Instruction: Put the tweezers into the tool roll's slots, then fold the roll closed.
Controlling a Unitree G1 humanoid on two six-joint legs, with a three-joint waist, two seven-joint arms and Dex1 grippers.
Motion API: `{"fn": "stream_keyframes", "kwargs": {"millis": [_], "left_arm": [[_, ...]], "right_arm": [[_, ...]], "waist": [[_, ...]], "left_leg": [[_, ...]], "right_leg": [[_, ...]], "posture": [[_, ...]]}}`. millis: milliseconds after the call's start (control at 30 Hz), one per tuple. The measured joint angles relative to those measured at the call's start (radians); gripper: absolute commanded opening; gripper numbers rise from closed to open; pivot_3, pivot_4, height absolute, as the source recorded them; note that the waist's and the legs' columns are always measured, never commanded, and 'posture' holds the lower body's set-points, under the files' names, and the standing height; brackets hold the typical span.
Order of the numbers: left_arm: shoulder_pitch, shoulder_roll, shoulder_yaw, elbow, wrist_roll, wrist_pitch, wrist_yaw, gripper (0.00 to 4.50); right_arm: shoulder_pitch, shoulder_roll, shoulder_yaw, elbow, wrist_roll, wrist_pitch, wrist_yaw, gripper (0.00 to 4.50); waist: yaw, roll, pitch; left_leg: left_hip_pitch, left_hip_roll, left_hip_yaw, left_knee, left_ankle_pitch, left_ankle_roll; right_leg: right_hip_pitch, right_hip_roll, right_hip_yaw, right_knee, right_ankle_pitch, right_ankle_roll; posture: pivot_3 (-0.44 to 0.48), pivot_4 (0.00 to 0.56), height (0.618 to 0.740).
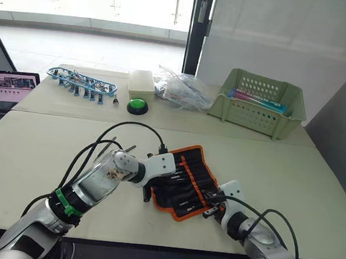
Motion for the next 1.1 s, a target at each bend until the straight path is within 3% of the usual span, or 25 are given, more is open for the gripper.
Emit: {"fn": "stream_keyframes", "kwargs": {"millis": [233,533,1100], "left_arm": [[-0.002,0.008,0.004,0.000,0.011,-0.014,-0.030,0.04],[-0.001,0.098,0.016,-0.013,0.011,-0.044,-0.096,0.04],[-0.016,0.046,0.018,-0.010,0.014,-0.044,-0.121,0.04]], "right_arm": [[0.001,0.003,0.000,-0.001,0.000,0.000,-0.005,0.00],[0.001,0.006,0.001,-0.002,0.000,0.000,-0.005,0.00],[0.002,0.006,0.001,-0.002,0.000,0.000,-0.008,0.00]], "waist": [[-0.002,0.000,0.000],[-0.003,0.001,0.000],[-0.002,0.001,0.000]], "left_leg": [[0.000,0.000,-0.001,0.000,0.000,0.000],[0.000,0.000,-0.001,0.000,0.000,0.000],[0.000,0.000,-0.001,0.001,0.000,0.000]], "right_leg": [[0.000,0.000,0.000,0.000,0.001,0.002],[0.000,0.000,0.000,0.001,0.001,0.003],[0.001,0.001,0.000,0.002,0.001,0.004]], "posture": [[0.000,0.150,0.738],[0.000,0.150,0.738],[0.000,0.150,0.738]]}}
